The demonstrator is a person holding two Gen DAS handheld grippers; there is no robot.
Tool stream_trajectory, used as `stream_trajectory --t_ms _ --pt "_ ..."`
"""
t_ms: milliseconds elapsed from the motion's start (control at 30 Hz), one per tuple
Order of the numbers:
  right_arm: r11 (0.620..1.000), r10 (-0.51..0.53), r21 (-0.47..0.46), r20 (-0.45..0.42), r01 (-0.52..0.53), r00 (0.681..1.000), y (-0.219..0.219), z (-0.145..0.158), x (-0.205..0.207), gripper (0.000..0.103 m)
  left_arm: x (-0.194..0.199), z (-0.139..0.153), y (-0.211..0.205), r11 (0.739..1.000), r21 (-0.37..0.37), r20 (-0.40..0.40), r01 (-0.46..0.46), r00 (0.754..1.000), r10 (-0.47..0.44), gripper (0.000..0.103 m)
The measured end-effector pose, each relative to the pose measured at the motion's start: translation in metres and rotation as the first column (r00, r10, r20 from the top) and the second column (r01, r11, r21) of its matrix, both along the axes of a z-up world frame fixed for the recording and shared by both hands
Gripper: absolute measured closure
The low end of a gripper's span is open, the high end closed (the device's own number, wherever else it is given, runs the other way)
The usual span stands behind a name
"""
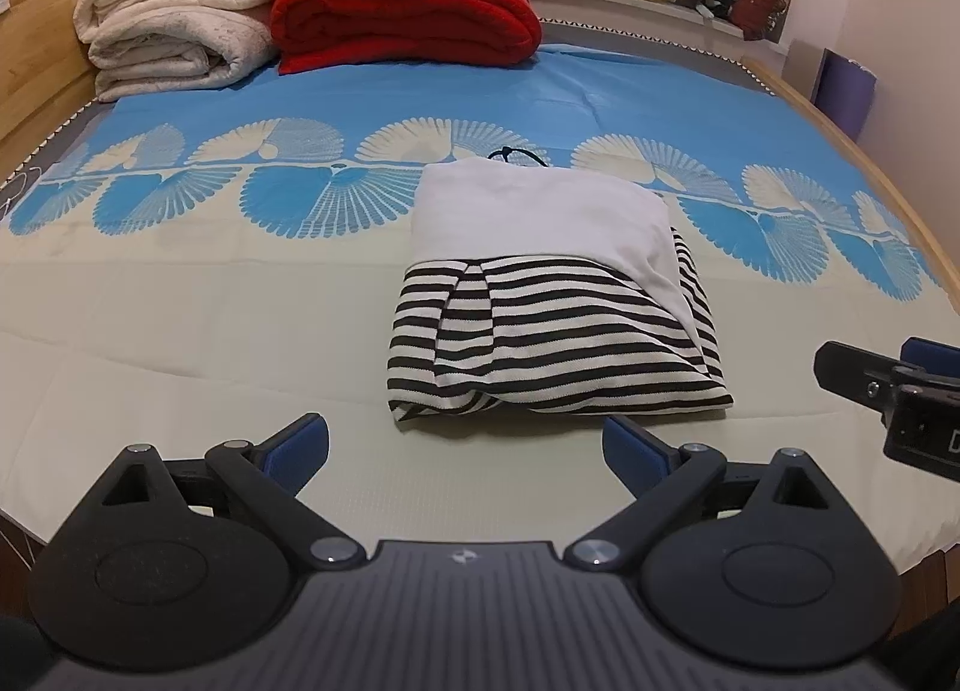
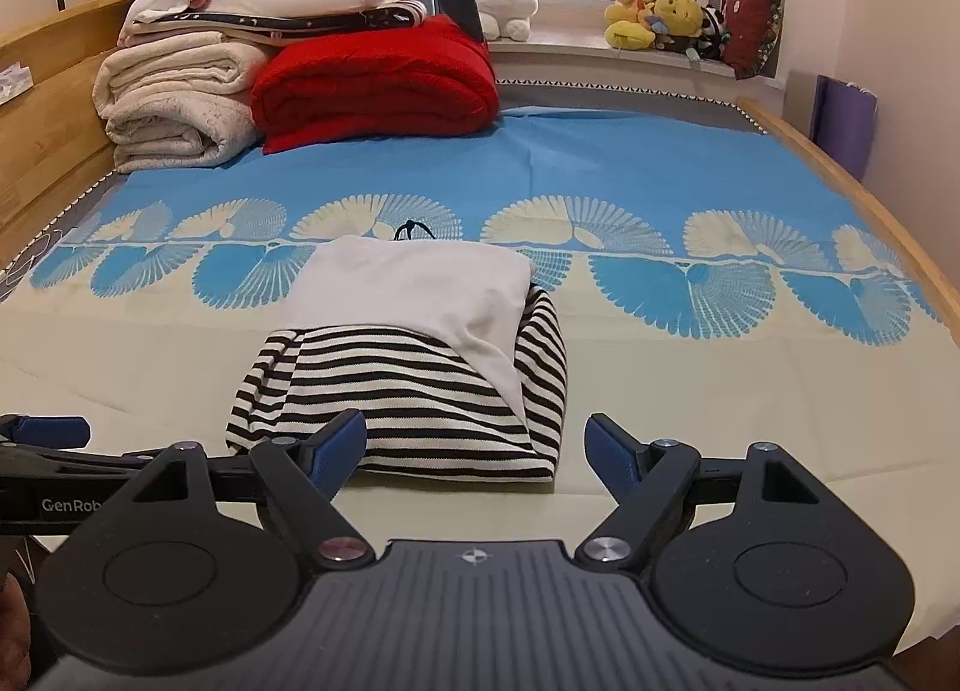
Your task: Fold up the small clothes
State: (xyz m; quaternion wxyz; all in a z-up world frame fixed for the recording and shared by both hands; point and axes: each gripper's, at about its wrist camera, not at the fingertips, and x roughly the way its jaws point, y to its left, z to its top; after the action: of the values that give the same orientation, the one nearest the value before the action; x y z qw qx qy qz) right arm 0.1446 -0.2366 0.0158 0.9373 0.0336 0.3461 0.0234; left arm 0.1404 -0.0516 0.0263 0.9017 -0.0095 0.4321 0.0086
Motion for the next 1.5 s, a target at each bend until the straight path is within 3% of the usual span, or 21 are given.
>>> stream_trajectory --t_ms 1500 --pt "0.999 0.029 -0.018 -0.012 -0.029 0.999 0.0094 -0.0043 0.0052 0.022 0.0023 0.0001 0.0049 1.000 -0.022 -0.001 -0.003 1.000 0.003 0.004"
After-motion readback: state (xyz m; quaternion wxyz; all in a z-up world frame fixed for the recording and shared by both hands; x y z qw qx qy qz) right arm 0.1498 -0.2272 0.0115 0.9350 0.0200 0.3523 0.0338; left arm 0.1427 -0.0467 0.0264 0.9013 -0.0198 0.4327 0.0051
